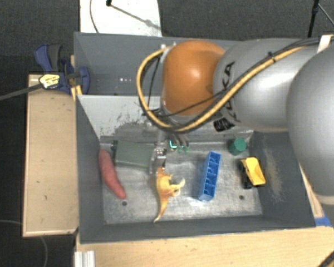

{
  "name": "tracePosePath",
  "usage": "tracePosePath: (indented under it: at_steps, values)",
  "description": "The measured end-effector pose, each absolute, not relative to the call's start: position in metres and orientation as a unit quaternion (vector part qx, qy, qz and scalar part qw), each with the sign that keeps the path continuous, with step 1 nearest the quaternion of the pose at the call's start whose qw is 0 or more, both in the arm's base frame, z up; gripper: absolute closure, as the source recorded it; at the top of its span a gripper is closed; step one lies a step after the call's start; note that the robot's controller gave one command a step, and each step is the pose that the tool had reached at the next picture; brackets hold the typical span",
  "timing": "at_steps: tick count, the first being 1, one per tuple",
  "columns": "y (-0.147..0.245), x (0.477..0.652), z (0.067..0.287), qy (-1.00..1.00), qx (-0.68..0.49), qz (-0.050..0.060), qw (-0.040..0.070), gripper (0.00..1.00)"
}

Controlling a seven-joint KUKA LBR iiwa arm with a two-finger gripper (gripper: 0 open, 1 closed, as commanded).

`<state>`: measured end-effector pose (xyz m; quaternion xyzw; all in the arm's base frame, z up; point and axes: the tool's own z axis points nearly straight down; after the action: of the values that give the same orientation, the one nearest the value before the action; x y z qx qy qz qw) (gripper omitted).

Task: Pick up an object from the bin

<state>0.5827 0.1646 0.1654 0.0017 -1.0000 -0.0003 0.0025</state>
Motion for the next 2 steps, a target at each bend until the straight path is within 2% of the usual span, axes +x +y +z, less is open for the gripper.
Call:
tracePosePath:
  at_steps: [1,2]
  values:
    - [0.164,0.585,0.17,-1.0,0.0,-0.001,-0.001,0.0]
    - [0.185,0.587,0.131,-0.999,0.033,-0.001,-0.005,0.0]
